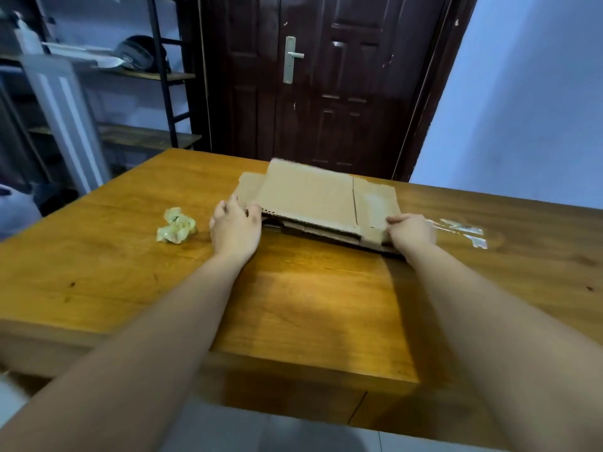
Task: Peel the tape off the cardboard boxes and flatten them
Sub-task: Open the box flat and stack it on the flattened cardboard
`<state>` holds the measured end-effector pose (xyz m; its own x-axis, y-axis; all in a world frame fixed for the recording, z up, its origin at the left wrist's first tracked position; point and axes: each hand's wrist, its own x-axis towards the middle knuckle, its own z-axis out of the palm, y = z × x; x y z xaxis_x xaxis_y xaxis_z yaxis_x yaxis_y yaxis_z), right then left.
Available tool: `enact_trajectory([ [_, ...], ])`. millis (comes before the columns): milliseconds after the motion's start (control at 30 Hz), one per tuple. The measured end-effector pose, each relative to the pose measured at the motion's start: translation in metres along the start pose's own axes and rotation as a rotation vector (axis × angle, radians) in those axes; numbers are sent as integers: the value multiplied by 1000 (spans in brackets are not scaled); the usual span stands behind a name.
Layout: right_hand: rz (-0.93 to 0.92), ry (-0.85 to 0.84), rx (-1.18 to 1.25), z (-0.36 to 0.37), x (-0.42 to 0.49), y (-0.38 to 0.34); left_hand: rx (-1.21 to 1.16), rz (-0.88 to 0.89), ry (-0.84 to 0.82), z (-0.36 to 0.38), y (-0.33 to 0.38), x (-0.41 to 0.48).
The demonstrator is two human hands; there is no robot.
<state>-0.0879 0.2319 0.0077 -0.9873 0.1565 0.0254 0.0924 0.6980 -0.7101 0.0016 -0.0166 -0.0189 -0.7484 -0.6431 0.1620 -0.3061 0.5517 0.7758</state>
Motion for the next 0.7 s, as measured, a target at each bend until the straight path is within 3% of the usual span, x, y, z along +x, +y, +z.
enact_trajectory([
  [100,-46,-41,-86,7,-1,-6,40,-15,10,0,1,-2],
  [233,-73,-114,62,12,1,-16,6,-69,55,-5,5,-2],
  [400,-26,-182,224,19,9,-21,-77,-142,71,-12,3,0],
  [700,135,-200,184,-3,16,-16,-125,-142,18,-13,2,-1],
])
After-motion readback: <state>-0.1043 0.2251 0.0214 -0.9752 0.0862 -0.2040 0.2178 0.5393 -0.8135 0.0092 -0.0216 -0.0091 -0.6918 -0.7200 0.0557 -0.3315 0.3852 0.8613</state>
